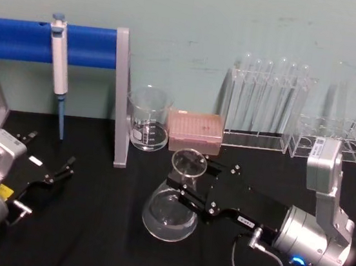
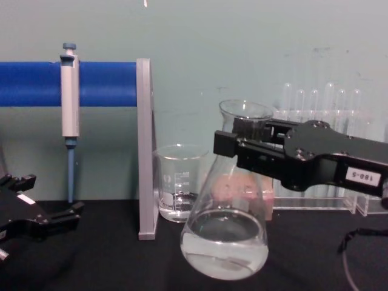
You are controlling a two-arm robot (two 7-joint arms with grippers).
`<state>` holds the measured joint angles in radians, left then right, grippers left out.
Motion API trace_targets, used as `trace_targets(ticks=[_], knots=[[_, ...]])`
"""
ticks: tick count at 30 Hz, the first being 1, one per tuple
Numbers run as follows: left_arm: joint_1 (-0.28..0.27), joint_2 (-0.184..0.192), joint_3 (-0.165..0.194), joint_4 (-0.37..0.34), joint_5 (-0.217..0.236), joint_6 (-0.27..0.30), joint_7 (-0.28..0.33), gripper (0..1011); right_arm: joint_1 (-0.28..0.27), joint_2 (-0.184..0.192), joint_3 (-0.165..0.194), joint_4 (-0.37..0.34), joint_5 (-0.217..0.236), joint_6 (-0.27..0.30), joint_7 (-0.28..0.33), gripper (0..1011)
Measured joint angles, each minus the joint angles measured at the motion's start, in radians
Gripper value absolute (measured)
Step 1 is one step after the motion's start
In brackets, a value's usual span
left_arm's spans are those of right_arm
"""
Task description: Grasp the erlenmeyer flask with one hand, shake it three times, then place it back.
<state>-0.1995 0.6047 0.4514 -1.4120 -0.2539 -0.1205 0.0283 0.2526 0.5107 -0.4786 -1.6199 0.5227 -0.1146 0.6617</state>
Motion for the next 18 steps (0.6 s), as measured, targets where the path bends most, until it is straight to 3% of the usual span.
trace_targets(ticks=[7, 18], knots=[[0.0, 0.0, 0.0, 0.0, 0.0, 0.0, 0.0, 1001, -0.004, -0.011, 0.009, 0.004, -0.002, -0.005, -0.049, 449], [0.0, 0.0, 0.0, 0.0, 0.0, 0.0, 0.0, 1001, -0.031, -0.074, 0.087, 0.019, -0.058, 0.003, -0.246, 449]])
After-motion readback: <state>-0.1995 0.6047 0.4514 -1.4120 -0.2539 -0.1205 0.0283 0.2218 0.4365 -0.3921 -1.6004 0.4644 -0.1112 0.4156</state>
